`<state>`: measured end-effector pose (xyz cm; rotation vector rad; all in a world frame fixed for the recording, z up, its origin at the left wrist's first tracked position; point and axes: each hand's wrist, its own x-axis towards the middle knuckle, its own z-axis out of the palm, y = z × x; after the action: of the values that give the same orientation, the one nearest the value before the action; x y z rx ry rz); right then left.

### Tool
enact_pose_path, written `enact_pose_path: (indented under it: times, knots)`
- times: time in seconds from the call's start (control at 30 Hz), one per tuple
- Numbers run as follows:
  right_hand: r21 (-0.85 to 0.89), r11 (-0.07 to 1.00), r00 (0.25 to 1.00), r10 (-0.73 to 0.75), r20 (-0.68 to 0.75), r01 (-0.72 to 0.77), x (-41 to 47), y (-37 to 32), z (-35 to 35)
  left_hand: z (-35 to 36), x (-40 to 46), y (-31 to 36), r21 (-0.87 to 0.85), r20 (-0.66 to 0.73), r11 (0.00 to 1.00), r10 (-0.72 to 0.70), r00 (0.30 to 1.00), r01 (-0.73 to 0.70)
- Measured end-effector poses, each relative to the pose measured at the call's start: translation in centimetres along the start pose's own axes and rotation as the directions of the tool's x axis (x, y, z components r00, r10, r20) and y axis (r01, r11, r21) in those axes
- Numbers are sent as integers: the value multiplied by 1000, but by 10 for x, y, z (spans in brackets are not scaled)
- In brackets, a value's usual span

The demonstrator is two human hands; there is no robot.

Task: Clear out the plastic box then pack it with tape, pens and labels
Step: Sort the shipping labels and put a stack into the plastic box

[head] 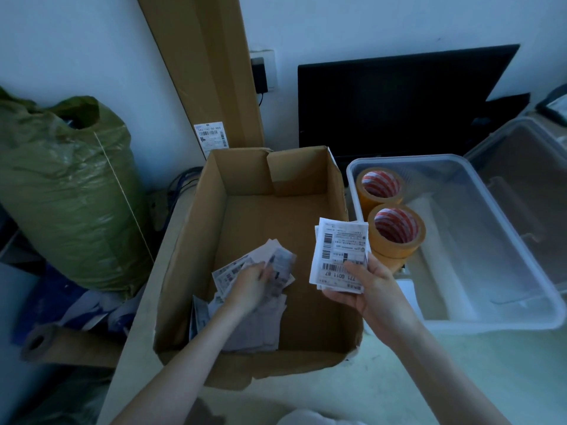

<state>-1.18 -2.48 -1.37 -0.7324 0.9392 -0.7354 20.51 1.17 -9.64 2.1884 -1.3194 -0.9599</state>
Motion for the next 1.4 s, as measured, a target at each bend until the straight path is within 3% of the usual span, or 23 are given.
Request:
enact_pose_path:
  times: [0.13, 0.3, 0.53, 0.73, 0.8, 0.97, 1.1, 1.2, 1.4]
  knots:
    - [-119, 991, 997, -65, -50, 58, -1, 4, 5, -24, -31, 34, -500, -79, 865, -105, 991, 52]
    - [-226, 972, 997, -79, -24, 71, -1, 6, 14, -42, -57, 50, -657, -81, 754, -61, 995, -7]
    - [-274, 960, 993, -23, 115, 54, -4, 6, 16, -45, -61, 59, -302, -88, 935, 164, 983, -183]
    - [-337, 938, 982, -15, 190, 80, -4, 9, 15, -38, -59, 69, -115, -41, 950, 289, 957, -291]
    - [-327, 941, 984, -31, 173, 87, -5, 10, 14, -38, -57, 69, -125, -46, 944, 300, 953, -304]
    - [-240, 968, 996, -63, 59, 75, -4, 6, 5, -36, -28, 40, -190, -237, 959, 161, 958, -208]
    - [-191, 980, 999, -53, 6, 53, -2, 5, 1, -14, 13, -5, 73, -96, 997, -27, 995, 34]
    - [-172, 984, 999, -50, -11, 48, -1, 7, 1, 5, 32, -30, 293, 14, 953, -89, 996, 81]
    - [-155, 987, 998, -48, -28, 43, -1, 10, -1, 18, 44, -42, 416, -34, 888, -199, 979, 195]
